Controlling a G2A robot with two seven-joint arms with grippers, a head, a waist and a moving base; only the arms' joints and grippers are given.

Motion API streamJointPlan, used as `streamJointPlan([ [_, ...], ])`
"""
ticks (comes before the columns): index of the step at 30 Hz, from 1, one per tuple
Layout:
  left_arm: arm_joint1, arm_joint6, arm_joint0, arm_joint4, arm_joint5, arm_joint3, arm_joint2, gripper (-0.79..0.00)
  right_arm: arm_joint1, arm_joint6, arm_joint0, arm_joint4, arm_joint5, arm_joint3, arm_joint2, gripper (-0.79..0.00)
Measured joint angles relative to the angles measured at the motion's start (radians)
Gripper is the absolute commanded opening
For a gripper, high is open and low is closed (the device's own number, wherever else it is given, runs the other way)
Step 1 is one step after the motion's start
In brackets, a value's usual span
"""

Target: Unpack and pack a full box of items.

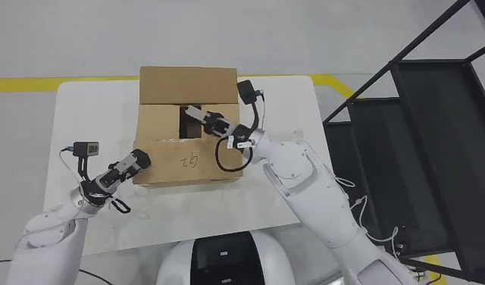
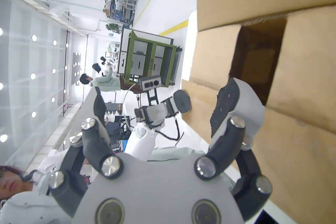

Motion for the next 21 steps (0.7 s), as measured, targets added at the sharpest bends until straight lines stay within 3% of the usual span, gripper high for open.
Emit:
streamJointPlan([
  [6, 0.000, 0.000, 0.000, 0.000, 0.000, 0.000, 0.000, 0.000, 0.002, -0.076, 0.113, -0.028, -0.015, 0.159, 0.088, 0.000],
  [15, 0.000, 0.000, 0.000, 0.000, 0.000, 0.000, 0.000, 0.000, -0.016, -0.065, 0.331, -0.052, -0.089, 0.534, 0.053, 0.000],
  [21, 0.000, 0.057, 0.022, 0.031, 0.019, -0.042, 0.000, 0.000, -0.029, -0.102, 0.412, -0.084, -0.137, 0.720, 0.022, 0.000],
])
